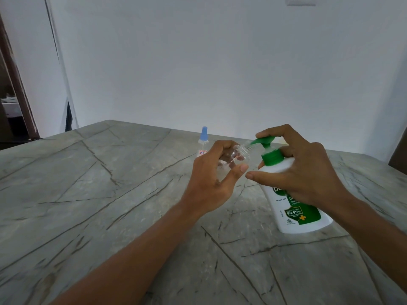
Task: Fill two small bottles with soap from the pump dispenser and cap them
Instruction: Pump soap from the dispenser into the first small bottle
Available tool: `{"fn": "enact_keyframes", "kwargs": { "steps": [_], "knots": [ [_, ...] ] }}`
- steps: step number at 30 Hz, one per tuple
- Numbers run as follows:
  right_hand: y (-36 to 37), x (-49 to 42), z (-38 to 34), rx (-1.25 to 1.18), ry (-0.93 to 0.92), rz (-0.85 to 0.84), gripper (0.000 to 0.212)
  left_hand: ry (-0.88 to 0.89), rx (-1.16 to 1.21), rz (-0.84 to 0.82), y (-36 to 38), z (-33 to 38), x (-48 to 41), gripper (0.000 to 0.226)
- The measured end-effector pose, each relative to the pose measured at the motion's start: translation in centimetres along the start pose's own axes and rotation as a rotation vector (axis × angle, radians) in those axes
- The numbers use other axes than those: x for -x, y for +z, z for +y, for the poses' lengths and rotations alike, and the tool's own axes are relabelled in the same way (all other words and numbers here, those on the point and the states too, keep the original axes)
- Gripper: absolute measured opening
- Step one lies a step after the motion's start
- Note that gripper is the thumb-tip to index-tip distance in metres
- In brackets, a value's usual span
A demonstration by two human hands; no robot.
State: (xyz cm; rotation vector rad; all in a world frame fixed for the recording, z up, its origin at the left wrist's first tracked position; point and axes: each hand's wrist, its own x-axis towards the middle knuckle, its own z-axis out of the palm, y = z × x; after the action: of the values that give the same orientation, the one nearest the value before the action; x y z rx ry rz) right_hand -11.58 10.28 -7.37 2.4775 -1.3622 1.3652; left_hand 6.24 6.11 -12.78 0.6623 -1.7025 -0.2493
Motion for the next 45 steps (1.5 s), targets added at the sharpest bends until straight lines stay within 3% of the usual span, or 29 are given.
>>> {"fn": "enact_keyframes", "kwargs": {
  "steps": [7,16,22,30,38,45],
  "knots": [
    [0.1,0.0,0.1,0.015,-0.037,-0.058,0.072,-0.004,0.007,0.026,-0.1,-0.1,0.0,0.033],
    [0.1,0.1,0.3,-0.013,0.009,0.019,0.06,0.025,0.006,-0.001,0.0,-0.1,0.1,0.031],
    [0.0,0.3,0.3,0.02,-0.037,-0.04,0.073,0.018,-0.024,0.01,0.0,0.0,-0.1,0.032],
    [-0.2,0.5,0.3,-0.03,-0.005,0.022,0.063,0.052,-0.035,-0.014,-0.2,-0.2,0.0,0.036],
    [-0.4,0.9,0.9,0.015,-0.035,0.001,0.077,-0.005,-0.004,-0.018,-0.1,0.0,-0.2,0.038],
    [-0.1,0.7,1.0,0.033,-0.031,0.022,0.071,0.025,0.021,-0.041,-0.3,0.1,-0.1,0.042]
  ]
}}
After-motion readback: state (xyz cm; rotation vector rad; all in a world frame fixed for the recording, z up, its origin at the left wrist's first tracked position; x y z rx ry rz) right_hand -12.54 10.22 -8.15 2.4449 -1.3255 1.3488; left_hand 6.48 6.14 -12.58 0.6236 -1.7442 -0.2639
